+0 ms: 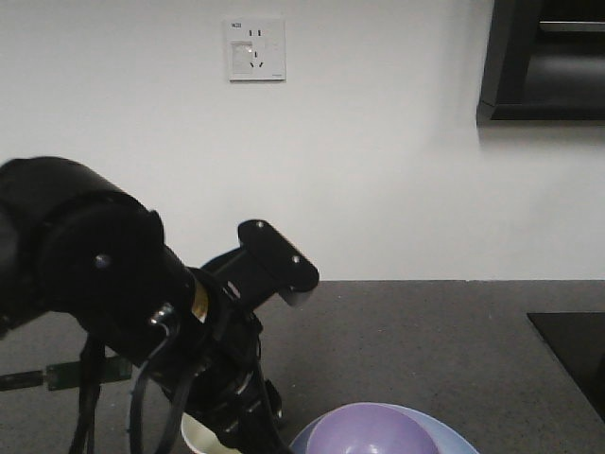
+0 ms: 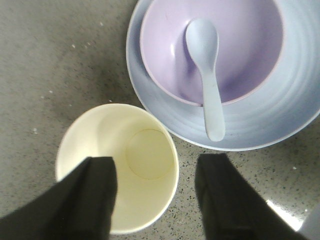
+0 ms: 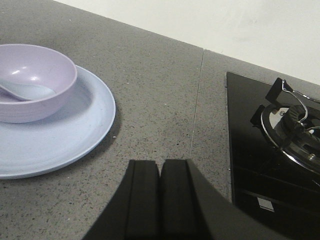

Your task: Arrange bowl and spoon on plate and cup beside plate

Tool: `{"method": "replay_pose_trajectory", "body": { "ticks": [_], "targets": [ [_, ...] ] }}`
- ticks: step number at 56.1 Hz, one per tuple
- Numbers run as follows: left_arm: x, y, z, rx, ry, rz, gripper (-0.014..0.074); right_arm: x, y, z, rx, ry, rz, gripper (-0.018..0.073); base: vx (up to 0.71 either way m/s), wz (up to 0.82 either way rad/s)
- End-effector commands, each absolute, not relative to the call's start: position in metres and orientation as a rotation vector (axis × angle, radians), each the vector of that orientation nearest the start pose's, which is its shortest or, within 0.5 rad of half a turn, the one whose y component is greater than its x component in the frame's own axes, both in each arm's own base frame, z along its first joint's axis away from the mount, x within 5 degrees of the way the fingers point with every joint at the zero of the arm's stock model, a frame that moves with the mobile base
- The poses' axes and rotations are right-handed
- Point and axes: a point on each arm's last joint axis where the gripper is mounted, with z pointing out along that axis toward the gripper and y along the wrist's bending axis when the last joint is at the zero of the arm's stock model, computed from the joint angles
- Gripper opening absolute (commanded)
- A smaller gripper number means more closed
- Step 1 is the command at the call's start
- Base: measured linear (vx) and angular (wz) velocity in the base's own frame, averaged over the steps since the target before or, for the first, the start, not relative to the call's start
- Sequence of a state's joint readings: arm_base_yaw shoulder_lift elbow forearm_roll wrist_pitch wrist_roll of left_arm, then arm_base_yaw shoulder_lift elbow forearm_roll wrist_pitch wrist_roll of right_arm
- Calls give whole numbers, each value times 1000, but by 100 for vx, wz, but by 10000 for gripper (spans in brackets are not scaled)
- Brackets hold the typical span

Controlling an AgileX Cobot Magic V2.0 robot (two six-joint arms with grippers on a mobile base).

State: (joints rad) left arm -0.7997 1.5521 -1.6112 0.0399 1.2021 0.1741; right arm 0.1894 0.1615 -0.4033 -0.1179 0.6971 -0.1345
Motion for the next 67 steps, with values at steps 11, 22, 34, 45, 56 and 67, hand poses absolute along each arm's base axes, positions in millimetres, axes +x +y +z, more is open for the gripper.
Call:
{"method": "replay_pose_trajectory", "body": {
  "ticks": [11, 22, 34, 45, 56, 67],
  "targets": [
    [189, -191, 473, 1041, 1949, -292, 0, 46, 4, 299, -320, 1726, -67, -8, 0, 0],
    [160, -155, 498, 932, 1732, -294, -6, 47, 9, 309, -257, 1621, 56, -8, 0, 0],
    [136, -122, 430, 807, 1707, -338, -4, 46, 12, 319, -202, 1527, 144, -8, 0, 0],
    [107, -98, 347, 695, 1646, -476, -3, 46, 12, 319, -213, 1523, 125, -8, 0, 0],
    [91, -85, 315, 671, 1573, -518, -3, 46, 12, 319, -213, 1524, 126, -8, 0, 0],
    [89, -83, 297, 693, 1634, -500, -3, 46, 12, 319, -213, 1524, 126, -8, 0, 0]
  ]
}}
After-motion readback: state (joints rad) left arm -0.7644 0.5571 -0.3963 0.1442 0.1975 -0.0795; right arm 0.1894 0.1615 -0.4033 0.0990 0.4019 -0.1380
